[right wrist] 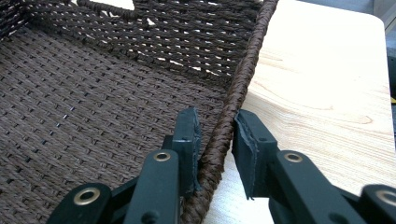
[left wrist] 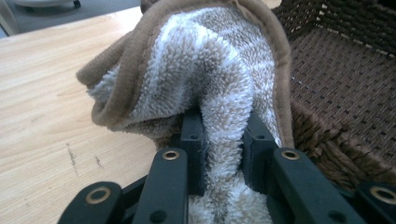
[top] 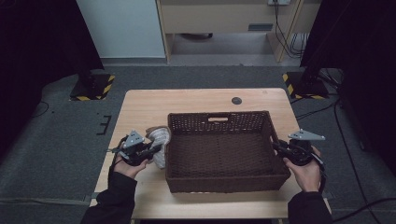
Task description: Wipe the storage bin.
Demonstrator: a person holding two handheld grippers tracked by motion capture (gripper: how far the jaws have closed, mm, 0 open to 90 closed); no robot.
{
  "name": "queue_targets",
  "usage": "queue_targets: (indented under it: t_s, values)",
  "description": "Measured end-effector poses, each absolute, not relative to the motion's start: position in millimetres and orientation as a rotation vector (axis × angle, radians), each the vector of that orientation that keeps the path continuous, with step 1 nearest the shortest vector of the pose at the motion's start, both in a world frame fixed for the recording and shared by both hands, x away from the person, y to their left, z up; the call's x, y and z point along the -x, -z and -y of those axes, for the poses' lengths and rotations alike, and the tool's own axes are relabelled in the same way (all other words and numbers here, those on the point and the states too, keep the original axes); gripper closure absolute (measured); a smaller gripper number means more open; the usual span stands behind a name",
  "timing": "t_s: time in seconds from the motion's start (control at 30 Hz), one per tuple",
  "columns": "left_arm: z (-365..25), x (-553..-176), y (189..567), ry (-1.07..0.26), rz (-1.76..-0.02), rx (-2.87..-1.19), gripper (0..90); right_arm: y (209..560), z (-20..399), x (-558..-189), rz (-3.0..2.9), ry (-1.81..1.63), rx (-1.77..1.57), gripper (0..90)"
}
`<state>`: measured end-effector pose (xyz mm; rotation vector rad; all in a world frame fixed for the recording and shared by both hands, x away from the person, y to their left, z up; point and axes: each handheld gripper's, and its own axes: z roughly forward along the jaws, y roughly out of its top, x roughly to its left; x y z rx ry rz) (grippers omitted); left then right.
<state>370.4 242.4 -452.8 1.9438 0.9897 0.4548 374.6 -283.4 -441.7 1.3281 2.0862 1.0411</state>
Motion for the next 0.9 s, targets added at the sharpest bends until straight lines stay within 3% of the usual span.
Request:
queue_targets:
  t_s: [0.2,0.37,0.63,0.9]
  values:
    - [-228.3,-376.0,477.4,-0.446,-1.005,-2.067,73.4,441.7,283.3,-374.6,-2.085,-1.044,-1.330,71.3]
    - [-228.7,-378.4,482.5,-0.445,-1.025,-2.077,73.3,441.3,282.8,-373.2,-2.082,-1.041,-1.338,71.5]
    - [-254.5,-373.2,438.6,-0.469,-1.003,-1.882,73.1,439.5,273.4,-367.7,-2.057,-0.999,-1.380,72.9]
    - [-252.9,-378.0,439.3,-0.458,-0.983,-1.913,73.0,437.9,262.4,-370.7,-2.043,-0.960,-1.407,74.3]
